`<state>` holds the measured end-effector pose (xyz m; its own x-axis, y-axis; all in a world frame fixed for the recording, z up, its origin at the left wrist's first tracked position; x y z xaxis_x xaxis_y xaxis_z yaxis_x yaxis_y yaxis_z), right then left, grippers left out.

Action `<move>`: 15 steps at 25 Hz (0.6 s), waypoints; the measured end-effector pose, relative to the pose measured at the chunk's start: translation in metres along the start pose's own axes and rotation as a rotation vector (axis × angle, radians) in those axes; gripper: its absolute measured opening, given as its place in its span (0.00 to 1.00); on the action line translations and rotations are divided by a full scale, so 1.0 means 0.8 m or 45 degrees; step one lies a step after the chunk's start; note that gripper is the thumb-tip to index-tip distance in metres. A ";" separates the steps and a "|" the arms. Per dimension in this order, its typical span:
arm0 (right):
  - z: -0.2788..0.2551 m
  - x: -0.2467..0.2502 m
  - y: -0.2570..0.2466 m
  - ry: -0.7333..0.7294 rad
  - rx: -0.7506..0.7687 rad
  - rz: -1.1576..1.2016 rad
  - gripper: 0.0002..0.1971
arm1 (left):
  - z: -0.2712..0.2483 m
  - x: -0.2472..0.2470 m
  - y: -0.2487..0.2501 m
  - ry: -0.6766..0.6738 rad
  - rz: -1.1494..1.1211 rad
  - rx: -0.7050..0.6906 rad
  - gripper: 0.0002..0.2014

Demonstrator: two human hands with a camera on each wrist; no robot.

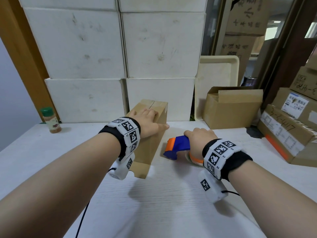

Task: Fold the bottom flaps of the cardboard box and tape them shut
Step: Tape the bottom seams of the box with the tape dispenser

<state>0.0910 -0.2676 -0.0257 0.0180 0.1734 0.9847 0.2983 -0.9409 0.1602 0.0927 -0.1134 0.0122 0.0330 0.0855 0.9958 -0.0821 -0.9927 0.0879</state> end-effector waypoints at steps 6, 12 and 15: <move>0.002 0.000 0.000 -0.010 -0.014 0.013 0.21 | -0.005 0.002 0.003 -0.002 -0.006 -0.012 0.30; 0.000 0.000 0.000 -0.012 -0.017 0.015 0.21 | 0.009 -0.002 0.002 0.007 0.076 0.034 0.34; -0.001 0.000 -0.001 0.013 -0.013 -0.009 0.23 | 0.006 -0.001 0.002 0.015 0.099 0.028 0.41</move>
<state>0.0901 -0.2674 -0.0258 0.0060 0.1768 0.9842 0.2883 -0.9428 0.1676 0.0977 -0.1156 0.0111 0.0153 0.0087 0.9998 -0.0619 -0.9980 0.0096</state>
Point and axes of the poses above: each hand's wrist, its own z-axis towards the middle knuckle, its own x-axis out of the back of the hand, y = z × x, the point moved 9 cm from there along z, towards the middle knuckle, and after that the axes turned 4 degrees about z, right-handed, at the moved point
